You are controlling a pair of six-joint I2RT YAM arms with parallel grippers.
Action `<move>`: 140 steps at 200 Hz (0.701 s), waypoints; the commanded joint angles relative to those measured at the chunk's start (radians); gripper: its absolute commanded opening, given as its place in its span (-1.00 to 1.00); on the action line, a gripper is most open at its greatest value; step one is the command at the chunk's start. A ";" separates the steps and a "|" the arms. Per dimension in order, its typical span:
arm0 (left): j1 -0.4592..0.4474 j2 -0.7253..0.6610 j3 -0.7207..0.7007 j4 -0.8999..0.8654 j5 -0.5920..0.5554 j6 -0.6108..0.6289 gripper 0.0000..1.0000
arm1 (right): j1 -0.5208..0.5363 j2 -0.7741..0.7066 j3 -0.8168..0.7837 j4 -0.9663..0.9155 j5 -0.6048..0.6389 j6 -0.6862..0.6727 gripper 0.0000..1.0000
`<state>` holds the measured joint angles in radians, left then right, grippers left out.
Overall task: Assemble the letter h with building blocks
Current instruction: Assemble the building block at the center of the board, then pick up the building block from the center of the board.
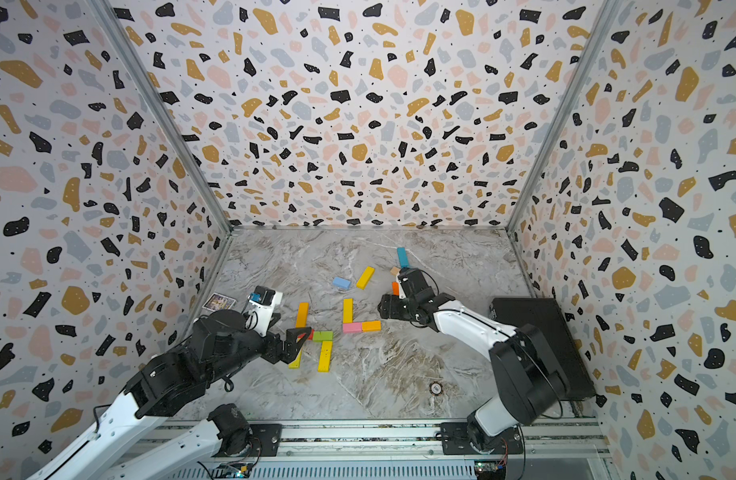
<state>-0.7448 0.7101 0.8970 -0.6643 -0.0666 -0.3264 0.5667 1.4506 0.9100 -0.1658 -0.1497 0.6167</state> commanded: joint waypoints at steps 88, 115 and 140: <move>0.155 0.917 0.499 0.116 0.196 0.094 0.79 | 0.007 -0.323 -0.245 -0.023 0.079 0.004 0.62; 0.162 1.151 0.677 0.040 0.150 0.193 0.74 | 0.009 -0.378 -0.283 -0.033 0.065 0.007 0.62; 0.190 1.324 0.814 -0.004 0.194 0.241 0.61 | 0.010 -0.390 -0.313 -0.004 0.022 0.021 0.62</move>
<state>-0.5838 1.9289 1.6089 -0.5900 0.1150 -0.1745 0.5716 1.0771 0.6205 -0.1761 -0.0925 0.6186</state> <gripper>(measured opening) 0.830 0.811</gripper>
